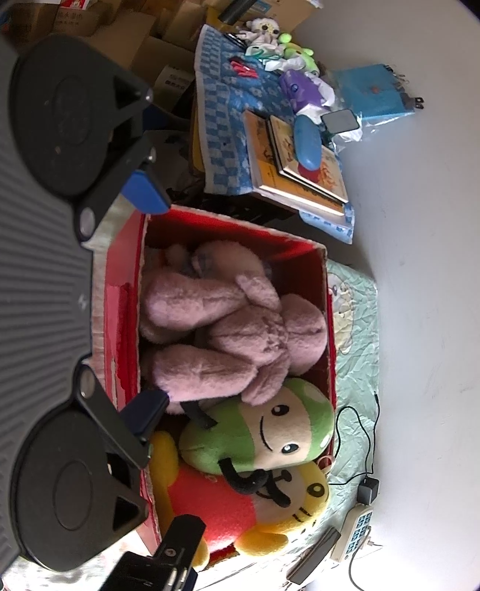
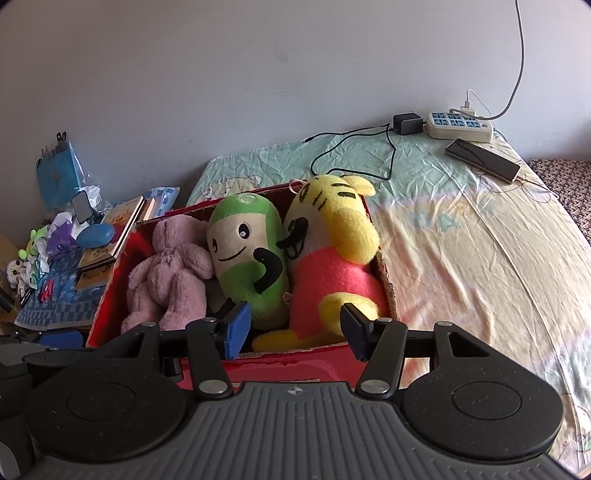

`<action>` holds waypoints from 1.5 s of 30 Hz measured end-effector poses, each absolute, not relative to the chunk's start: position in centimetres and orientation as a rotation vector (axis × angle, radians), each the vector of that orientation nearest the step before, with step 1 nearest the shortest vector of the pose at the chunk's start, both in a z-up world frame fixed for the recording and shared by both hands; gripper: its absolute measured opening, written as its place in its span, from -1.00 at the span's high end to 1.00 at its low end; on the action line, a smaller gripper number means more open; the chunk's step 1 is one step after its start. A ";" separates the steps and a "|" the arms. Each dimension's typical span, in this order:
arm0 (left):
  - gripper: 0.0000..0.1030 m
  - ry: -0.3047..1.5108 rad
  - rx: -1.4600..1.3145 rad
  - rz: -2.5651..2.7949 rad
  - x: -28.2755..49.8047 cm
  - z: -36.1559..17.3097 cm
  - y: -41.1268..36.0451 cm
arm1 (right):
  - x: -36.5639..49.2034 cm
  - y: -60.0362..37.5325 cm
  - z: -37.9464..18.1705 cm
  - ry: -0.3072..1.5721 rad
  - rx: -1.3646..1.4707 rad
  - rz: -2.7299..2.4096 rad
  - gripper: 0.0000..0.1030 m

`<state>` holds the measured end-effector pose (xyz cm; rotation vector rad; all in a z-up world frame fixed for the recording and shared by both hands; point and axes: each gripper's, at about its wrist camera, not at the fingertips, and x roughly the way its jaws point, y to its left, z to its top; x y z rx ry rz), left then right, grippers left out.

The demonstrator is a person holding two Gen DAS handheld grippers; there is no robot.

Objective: Organize objects

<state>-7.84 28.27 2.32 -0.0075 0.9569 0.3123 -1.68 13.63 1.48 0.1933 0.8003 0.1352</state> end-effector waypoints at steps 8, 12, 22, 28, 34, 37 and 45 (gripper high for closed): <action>-0.98 0.961 -0.015 0.315 -7.7 2.0 28.7 | -1.1 14.1 1.4 0.810 0.182 0.124 -0.13; -0.98 0.962 -0.015 0.313 -7.6 1.9 28.7 | -0.8 14.2 1.4 0.813 0.177 0.120 -0.13; -0.98 0.950 -0.028 0.291 -7.4 1.8 28.8 | -0.5 14.4 1.3 0.815 0.177 0.120 -0.18; -0.99 0.944 -0.022 0.279 -7.2 1.7 28.5 | -0.5 14.1 1.1 0.811 0.194 0.124 -0.20; -0.99 0.946 -0.009 0.277 -7.1 1.5 28.3 | -0.6 14.2 1.0 0.807 0.190 0.127 -0.21; -0.99 0.946 -0.004 0.277 -7.2 1.5 28.2 | -0.6 14.1 1.0 0.806 0.191 0.130 -0.21; -0.99 0.960 -0.024 0.270 -7.1 1.2 28.4 | -0.7 14.1 1.0 0.802 0.185 0.135 -0.21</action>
